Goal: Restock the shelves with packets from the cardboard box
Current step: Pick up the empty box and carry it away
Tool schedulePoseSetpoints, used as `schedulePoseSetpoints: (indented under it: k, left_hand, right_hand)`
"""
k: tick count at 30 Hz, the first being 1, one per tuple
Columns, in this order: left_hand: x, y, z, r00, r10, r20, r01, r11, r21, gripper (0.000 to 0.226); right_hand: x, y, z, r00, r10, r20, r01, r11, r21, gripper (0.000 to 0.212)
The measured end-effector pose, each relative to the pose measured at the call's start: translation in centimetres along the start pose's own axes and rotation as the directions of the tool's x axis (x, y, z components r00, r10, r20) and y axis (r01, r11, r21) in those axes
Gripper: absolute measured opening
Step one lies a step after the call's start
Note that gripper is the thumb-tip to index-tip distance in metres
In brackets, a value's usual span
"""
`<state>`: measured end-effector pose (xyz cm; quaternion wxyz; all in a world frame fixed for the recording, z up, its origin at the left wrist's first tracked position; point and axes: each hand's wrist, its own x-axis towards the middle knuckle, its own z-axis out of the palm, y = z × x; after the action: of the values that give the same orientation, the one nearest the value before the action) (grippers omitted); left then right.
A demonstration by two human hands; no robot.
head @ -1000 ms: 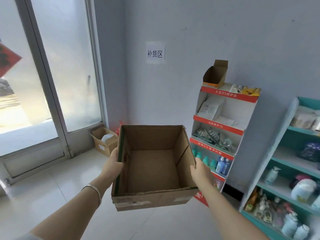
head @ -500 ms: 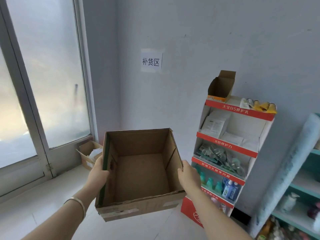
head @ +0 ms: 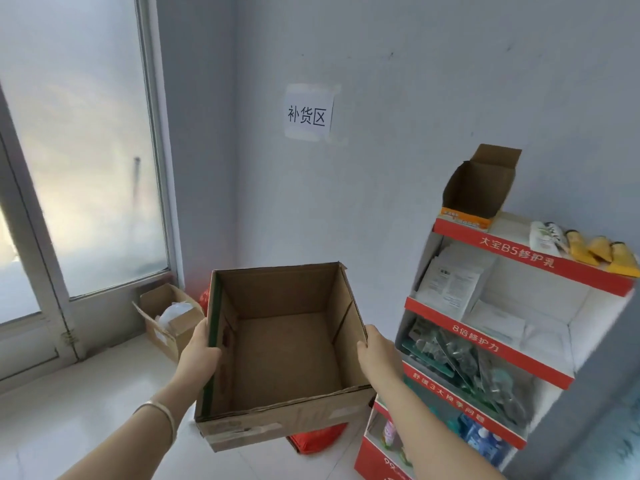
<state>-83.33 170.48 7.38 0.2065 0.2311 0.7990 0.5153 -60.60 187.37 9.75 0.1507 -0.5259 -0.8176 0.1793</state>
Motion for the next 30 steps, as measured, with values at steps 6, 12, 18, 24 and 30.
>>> schedulePoseSetpoints:
  k: [6, 12, 18, 24, 30]
  left_hand:
    - [4.8, 0.4, 1.2, 0.994, -0.056, -0.091, 0.055, 0.998, -0.012, 0.069]
    - [8.7, -1.4, 2.1, 0.986, -0.124, -0.108, 0.122, 0.992, -0.023, 0.074]
    - [12.9, -2.5, 5.6, 0.985, -0.145, -0.090, 0.144, 0.989, -0.014, 0.065]
    - [20.0, -2.0, 10.3, 0.989, -0.145, -0.015, 0.145, 0.989, 0.004, 0.061]
    - [29.2, 0.3, 14.8, 0.993, -0.114, 0.006, 0.114, 0.993, 0.038, 0.063]
  right_hand:
    - [9.4, -1.6, 2.9, 0.992, -0.094, 0.079, 0.091, 0.995, 0.044, 0.038]
    - [14.8, -2.1, 6.2, 0.981, -0.136, 0.137, 0.127, 0.989, 0.070, 0.037]
    - [18.9, -0.5, 8.4, 0.977, -0.114, 0.179, 0.103, 0.992, 0.069, 0.036]
    - [25.0, 1.2, 9.4, 0.987, -0.039, 0.156, 0.031, 0.998, 0.052, 0.037]
    - [32.9, 1.7, 9.8, 0.994, 0.024, 0.109, -0.027, 0.999, 0.027, 0.036]
